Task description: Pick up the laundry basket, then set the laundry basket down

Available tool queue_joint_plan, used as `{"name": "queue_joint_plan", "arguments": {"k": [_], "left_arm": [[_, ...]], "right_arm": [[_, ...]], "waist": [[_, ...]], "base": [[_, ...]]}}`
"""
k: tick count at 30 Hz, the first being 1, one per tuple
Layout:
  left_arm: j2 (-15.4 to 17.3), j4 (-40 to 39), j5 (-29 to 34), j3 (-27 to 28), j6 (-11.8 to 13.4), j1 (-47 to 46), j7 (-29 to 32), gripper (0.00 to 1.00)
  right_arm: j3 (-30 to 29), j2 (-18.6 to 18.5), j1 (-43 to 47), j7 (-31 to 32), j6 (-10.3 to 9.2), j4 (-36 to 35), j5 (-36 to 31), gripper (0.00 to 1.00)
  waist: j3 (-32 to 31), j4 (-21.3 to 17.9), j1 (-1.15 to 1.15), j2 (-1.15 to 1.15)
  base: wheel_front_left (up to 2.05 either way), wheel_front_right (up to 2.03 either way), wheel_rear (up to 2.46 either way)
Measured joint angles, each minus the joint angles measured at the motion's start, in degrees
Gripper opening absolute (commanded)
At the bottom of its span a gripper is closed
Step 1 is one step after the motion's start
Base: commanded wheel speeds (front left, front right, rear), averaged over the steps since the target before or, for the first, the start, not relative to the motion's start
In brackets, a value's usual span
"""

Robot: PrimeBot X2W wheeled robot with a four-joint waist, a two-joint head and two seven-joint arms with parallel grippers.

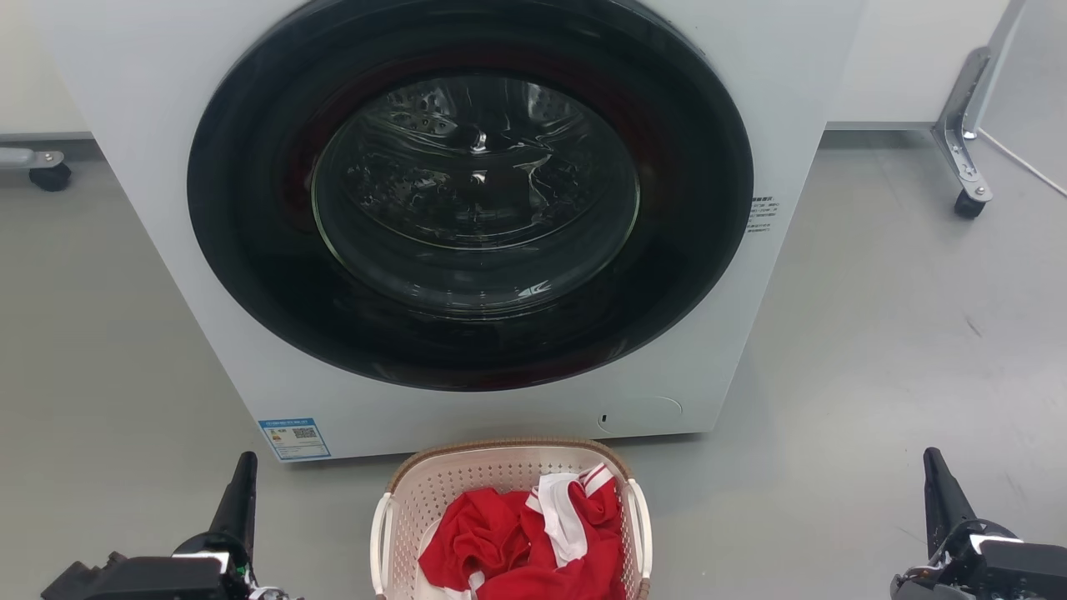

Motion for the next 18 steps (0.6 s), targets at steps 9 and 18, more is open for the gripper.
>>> {"name": "queue_joint_plan", "arguments": {"k": [9, 18], "left_arm": [[0.0, 0.0, 0.0, 0.0, 0.0, 0.0, 0.0, 0.0], [-0.57, 2.27, 0.01, -0.25, 0.1, 1.99, -0.01, 1.0]], "right_arm": [[0.0, 0.0, 0.0, 0.0, 0.0, 0.0, 0.0, 0.0], [0.31, 0.73, 1.8, -0.02, -0.22, 2.29, -0.01, 1.0]], "waist": [[0.0, 0.0, 0.0, 0.0], [0.0, 0.0, 0.0, 0.0]], "base": [[0.0, 0.0, 0.0], [0.0, 0.0, 0.0]]}}
